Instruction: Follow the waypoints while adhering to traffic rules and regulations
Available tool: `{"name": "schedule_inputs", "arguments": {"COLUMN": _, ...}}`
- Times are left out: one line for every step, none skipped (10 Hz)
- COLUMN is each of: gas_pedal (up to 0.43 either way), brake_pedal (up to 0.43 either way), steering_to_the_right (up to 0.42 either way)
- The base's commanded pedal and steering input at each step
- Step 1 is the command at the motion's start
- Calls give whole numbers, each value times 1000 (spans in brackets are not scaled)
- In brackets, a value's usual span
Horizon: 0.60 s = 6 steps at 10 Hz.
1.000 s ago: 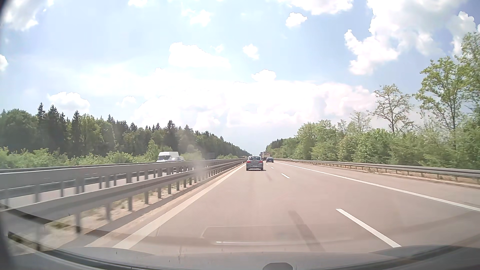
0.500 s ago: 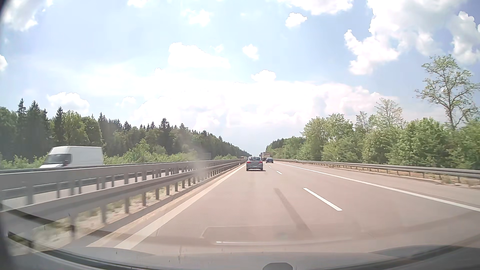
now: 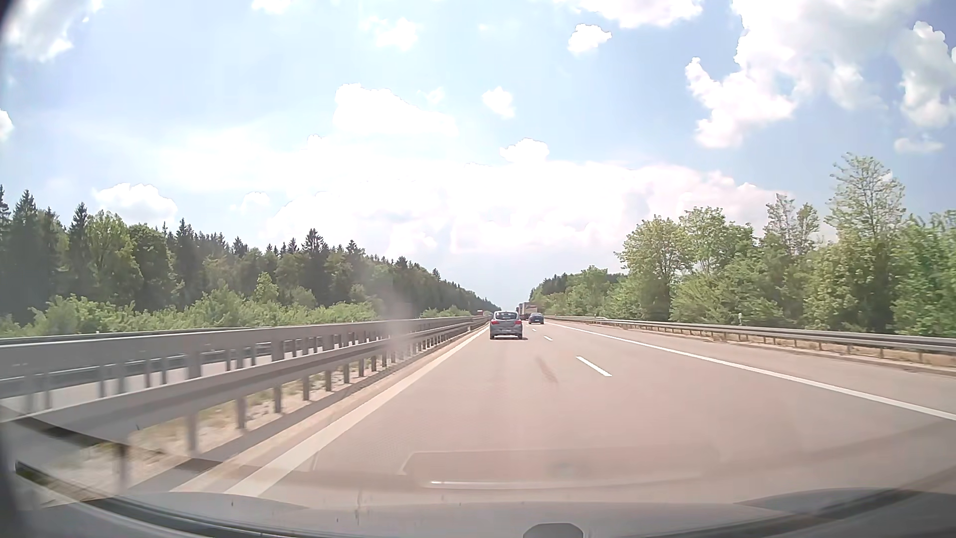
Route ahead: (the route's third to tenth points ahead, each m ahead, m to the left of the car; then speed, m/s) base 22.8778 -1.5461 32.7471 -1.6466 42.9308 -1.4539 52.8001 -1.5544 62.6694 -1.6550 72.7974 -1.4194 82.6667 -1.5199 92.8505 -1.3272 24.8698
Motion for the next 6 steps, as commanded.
{"name": "schedule_inputs", "arguments": {"gas_pedal": 268, "brake_pedal": 0, "steering_to_the_right": -1}}
{"name": "schedule_inputs", "arguments": {"gas_pedal": 268, "brake_pedal": 0, "steering_to_the_right": -1}}
{"name": "schedule_inputs", "arguments": {"gas_pedal": 260, "brake_pedal": 0, "steering_to_the_right": -1}}
{"name": "schedule_inputs", "arguments": {"gas_pedal": 260, "brake_pedal": 0, "steering_to_the_right": -1}}
{"name": "schedule_inputs", "arguments": {"gas_pedal": 260, "brake_pedal": 0, "steering_to_the_right": -1}}
{"name": "schedule_inputs", "arguments": {"gas_pedal": 260, "brake_pedal": 0, "steering_to_the_right": -1}}
